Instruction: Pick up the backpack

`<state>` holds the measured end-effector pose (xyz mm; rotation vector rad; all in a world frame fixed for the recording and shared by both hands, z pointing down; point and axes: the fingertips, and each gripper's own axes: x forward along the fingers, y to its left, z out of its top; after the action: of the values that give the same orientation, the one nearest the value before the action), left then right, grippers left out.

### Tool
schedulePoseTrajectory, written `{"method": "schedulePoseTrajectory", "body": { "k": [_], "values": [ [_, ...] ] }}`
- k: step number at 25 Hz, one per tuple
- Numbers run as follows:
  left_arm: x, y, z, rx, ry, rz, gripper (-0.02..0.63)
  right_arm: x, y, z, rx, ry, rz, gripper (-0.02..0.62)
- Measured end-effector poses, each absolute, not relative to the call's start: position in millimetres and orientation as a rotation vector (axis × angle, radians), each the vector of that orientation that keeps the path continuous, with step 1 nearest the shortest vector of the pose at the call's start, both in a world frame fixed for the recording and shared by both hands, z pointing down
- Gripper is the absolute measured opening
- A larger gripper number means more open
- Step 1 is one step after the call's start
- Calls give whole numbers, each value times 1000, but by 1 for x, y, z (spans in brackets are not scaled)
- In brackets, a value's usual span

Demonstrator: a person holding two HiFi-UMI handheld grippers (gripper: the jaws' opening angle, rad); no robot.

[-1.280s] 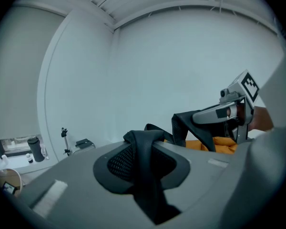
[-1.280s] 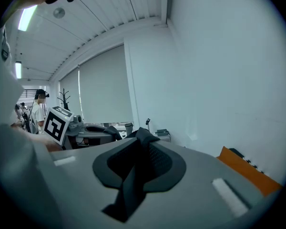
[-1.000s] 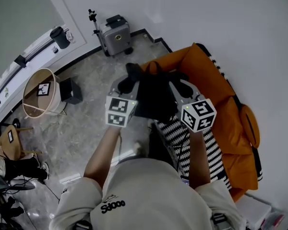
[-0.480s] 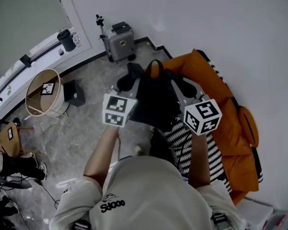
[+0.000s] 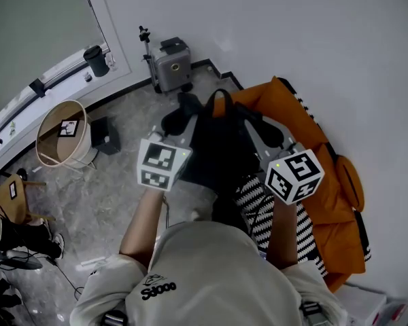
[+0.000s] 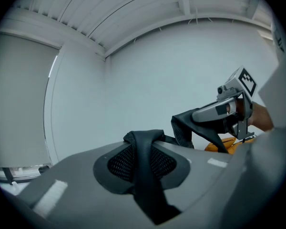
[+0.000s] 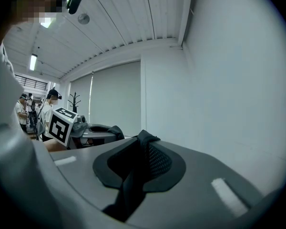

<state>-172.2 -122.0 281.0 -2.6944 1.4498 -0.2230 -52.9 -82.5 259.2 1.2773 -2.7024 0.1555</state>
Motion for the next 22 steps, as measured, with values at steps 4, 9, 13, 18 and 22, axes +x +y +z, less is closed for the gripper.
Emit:
{"method": "schedulePoseTrajectory", "body": {
  "k": [4,9,13,18,22],
  "values": [
    [-170,-118,274,-2692,1420,-224,77,-50,-79,253,1286,-2723,163,43],
    [-172,-121,272,-2689,1404,-208,77,-55,-83,248,1288,-2755,129,43],
    [-171,-117,267,-2689,1391,-184,77,-55,-81,242,1286,-2781,105,41],
    [-171,-120,263,-2689,1397,-179,77,-57,-85,237,1270,-2784,79,40],
    [-172,-121,261,-2687,1399,-179,77,-59,-86,237,1260,-2785,58,40]
  ]
}}
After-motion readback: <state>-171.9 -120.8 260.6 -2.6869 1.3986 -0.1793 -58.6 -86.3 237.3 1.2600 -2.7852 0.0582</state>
